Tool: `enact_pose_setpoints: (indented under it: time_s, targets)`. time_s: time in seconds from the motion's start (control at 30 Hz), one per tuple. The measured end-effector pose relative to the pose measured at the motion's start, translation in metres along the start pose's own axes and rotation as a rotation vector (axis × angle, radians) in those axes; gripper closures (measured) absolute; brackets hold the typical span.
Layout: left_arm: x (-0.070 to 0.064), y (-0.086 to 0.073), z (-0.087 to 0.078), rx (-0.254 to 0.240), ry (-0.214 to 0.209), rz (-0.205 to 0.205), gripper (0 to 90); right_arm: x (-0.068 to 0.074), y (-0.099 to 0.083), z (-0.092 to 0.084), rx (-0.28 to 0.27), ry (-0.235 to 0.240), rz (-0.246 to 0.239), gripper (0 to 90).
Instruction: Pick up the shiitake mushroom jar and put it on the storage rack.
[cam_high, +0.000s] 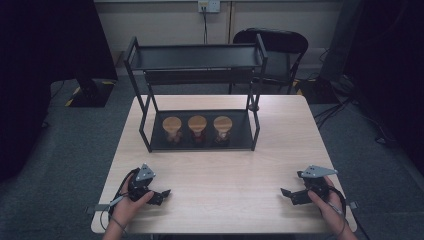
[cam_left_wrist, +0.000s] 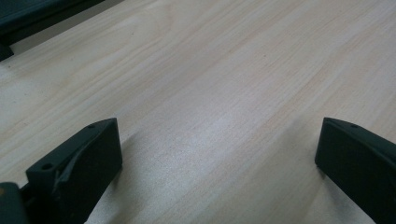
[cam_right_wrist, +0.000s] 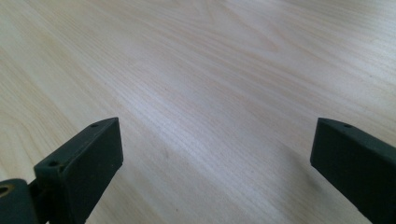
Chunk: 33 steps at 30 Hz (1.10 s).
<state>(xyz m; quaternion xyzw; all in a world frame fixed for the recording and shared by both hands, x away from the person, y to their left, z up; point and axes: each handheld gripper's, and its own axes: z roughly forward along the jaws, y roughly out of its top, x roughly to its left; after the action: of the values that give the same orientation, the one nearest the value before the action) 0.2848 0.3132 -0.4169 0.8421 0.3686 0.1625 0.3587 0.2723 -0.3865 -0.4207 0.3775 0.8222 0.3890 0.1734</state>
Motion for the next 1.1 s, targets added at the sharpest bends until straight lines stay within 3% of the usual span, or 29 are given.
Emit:
enact_pose_setpoints:
  time_s: [0.7, 1.1]
  targets:
    - [-0.0003, -0.0001, -0.0001, 0.0, 0.001, -0.001, 0.2, 0.001, -0.0023, -0.0031, 0.042, -0.02, -0.047, 1.8]
    - [-0.0006, -0.0005, -0.0004, 0.0, 0.001, -0.001, 0.2, -0.0046, -0.0031, -0.006, 0.062, -0.005, -0.024, 0.0]
